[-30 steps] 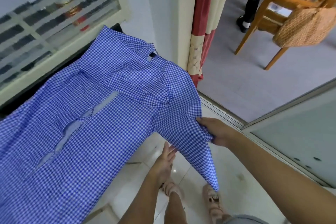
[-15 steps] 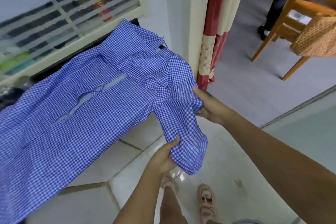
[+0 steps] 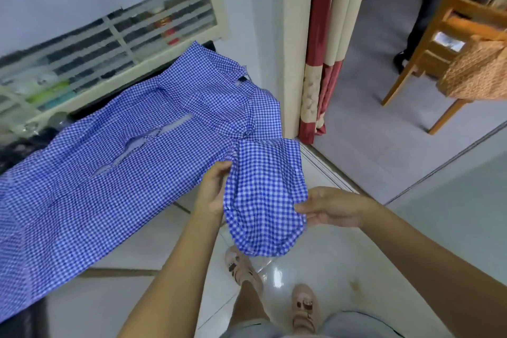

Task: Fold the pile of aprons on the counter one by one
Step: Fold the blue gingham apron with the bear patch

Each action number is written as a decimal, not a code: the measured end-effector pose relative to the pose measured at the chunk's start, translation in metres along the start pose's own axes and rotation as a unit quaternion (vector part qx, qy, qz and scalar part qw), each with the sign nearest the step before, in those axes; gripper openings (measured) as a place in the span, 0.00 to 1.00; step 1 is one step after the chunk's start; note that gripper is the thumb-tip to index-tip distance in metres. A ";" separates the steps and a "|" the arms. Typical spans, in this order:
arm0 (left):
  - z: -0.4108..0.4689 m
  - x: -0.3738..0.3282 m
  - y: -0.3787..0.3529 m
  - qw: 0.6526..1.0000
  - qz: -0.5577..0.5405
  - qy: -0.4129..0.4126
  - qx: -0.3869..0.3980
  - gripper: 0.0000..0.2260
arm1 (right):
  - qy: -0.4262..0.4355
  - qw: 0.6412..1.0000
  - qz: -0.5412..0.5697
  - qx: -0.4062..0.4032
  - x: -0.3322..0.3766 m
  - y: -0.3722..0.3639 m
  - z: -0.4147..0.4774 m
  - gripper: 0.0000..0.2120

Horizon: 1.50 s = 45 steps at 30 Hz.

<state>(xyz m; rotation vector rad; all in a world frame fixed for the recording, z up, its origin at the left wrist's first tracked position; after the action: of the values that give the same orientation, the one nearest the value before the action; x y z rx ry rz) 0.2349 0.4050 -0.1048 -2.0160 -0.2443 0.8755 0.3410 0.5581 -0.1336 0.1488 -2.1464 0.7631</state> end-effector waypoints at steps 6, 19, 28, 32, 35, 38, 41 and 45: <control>-0.001 -0.024 -0.002 0.991 0.089 0.070 -0.077 0.09 | 0.186 0.933 -0.051 -0.304 0.102 0.014 -0.032 0.22; 0.011 -0.140 0.010 0.832 0.552 -0.043 -0.003 0.28 | 0.319 0.928 -0.050 -0.186 0.231 -0.014 0.044 0.15; 0.060 -0.228 -0.007 0.650 0.727 -0.181 -0.127 0.21 | 0.272 0.845 -0.141 -0.439 0.284 0.031 0.113 0.16; 0.085 -0.257 -0.025 0.602 0.756 -0.229 -0.114 0.16 | 0.267 0.803 -0.150 -0.511 0.314 0.050 0.137 0.21; 0.106 -0.278 -0.031 0.634 0.727 -0.244 -0.100 0.08 | 0.260 0.828 -0.149 -0.473 0.332 0.050 0.166 0.18; 0.132 -0.307 -0.012 0.711 0.647 -0.237 -0.140 0.10 | 0.285 0.879 -0.089 -0.371 0.344 0.053 0.198 0.05; 0.163 -0.335 0.023 0.757 0.589 -0.208 -0.192 0.17 | 0.273 0.903 -0.085 -0.319 0.341 0.077 0.220 0.15; 0.213 -0.339 0.076 0.751 0.614 -0.154 -0.186 0.15 | 0.127 0.913 -0.281 -0.267 0.296 0.109 0.266 0.26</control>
<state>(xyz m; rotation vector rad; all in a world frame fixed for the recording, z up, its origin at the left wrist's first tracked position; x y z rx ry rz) -0.1661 0.3395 -0.0747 -2.2733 0.9451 2.1006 -0.0685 0.5401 -0.0881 0.3364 -1.8445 -0.1411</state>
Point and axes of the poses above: each hand's wrist, its own z-axis towards the middle knuckle, its own y-axis out of the back of the hand, x = y × z, the point moved 7 cm from there along z, towards the middle knuckle, and after that the axes turned 7 degrees about x, right-handed, at the moved point
